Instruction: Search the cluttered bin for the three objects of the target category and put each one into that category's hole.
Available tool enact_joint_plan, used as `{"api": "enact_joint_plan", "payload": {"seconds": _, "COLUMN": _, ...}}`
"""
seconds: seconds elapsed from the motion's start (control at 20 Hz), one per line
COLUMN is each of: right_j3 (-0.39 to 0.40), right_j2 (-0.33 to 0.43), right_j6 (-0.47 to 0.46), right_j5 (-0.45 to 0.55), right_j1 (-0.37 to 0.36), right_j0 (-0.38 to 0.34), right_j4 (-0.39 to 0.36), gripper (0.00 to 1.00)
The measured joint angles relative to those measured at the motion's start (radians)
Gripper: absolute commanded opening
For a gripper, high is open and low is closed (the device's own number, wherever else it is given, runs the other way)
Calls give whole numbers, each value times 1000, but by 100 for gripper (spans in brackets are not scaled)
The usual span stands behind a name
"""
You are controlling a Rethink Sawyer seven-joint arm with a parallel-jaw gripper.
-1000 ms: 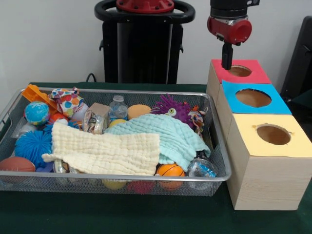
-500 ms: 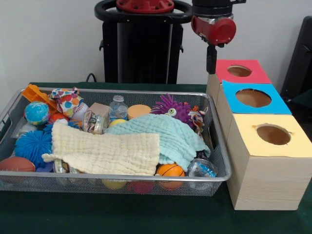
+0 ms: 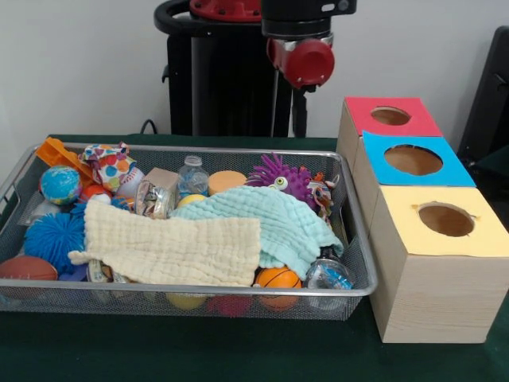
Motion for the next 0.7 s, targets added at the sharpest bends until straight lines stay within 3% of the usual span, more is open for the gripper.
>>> {"api": "enact_joint_plan", "payload": {"seconds": 0.7, "right_j3": -41, "right_j2": 38, "right_j6": -63, "right_j5": 9, "right_j1": 62, "right_j0": -72, "right_j4": -111, "gripper": 0}}
